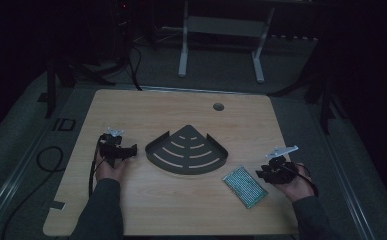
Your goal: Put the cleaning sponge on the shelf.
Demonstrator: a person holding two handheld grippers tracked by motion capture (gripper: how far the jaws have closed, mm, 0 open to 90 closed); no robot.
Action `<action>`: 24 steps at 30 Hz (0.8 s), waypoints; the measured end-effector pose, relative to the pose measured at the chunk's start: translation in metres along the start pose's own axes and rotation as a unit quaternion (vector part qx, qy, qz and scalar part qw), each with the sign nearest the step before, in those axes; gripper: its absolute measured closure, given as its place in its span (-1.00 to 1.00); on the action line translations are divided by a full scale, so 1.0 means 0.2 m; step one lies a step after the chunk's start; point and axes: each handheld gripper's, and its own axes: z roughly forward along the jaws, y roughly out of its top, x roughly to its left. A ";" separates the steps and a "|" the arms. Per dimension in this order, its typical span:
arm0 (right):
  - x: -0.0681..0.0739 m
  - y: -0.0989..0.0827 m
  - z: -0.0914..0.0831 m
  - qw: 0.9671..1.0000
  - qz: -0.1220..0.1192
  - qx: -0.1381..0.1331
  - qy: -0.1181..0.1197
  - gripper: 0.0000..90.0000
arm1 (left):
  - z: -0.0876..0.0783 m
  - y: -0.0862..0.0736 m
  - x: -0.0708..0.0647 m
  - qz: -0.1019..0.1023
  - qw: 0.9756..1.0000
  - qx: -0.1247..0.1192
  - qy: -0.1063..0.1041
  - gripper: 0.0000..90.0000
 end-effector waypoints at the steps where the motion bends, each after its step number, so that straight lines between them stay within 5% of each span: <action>1: 0.00 0.00 0.00 1.000 -0.001 0.003 -0.001 0.43 | 0.00 0.00 0.00 0.000 1.000 0.000 0.000 -0.76; 9: -0.01 0.03 0.03 1.000 0.006 0.024 0.014 0.39 | 0.00 0.00 0.00 0.000 1.000 0.000 0.000 -0.76; 24: 0.01 0.09 0.10 0.995 0.013 0.084 0.054 0.65 | 0.00 0.00 0.00 0.000 1.000 0.000 0.000 -0.76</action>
